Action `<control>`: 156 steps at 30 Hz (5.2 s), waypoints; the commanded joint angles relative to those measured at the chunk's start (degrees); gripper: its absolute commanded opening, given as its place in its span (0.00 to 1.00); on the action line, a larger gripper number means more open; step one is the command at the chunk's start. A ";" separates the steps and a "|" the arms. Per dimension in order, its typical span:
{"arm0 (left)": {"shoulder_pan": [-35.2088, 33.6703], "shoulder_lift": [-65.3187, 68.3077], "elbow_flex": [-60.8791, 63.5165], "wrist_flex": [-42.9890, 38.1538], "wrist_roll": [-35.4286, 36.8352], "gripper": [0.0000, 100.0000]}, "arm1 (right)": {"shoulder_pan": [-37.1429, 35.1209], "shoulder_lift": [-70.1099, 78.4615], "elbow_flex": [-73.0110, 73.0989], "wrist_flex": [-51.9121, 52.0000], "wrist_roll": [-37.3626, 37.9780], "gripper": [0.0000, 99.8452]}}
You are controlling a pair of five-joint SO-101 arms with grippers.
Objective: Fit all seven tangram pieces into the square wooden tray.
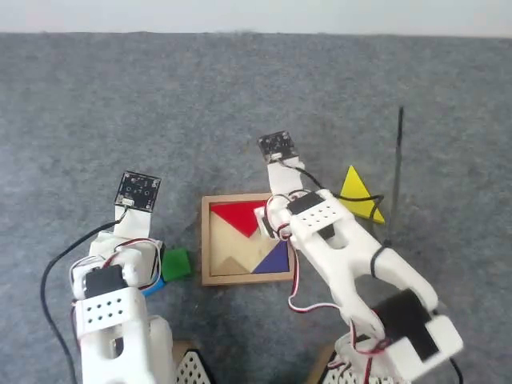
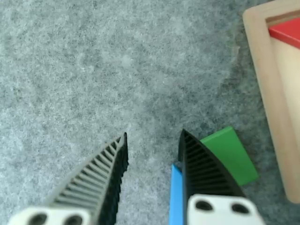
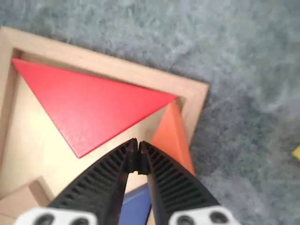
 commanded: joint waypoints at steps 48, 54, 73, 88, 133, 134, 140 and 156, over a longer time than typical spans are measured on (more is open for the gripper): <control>-0.35 -9.14 2.15 -0.18 1.32 0.17 | 6.55 -0.40 -6.15 12.53 9.41 0.01; -0.35 -30.59 8.57 7.12 2.02 0.17 | 7.34 -2.33 -5.89 12.70 9.49 0.01; -0.44 -42.73 7.60 13.19 8.09 0.07 | -7.87 -12.53 10.46 -2.42 15.56 0.01; -0.35 -42.64 8.48 14.07 5.27 0.04 | -2.15 -5.85 3.25 4.62 15.65 0.01; -0.35 -42.64 8.48 13.98 5.27 0.04 | 20.09 0.13 -8.44 9.01 21.71 0.31; -0.35 -42.64 8.48 13.98 5.27 0.04 | 20.00 0.13 -8.44 9.01 21.71 0.30; -0.35 -42.46 8.66 14.07 5.27 0.06 | 21.23 0.22 -8.62 8.75 21.80 0.30; -0.35 -42.46 9.98 15.21 5.19 0.15 | 24.40 7.96 -13.01 6.11 21.80 0.31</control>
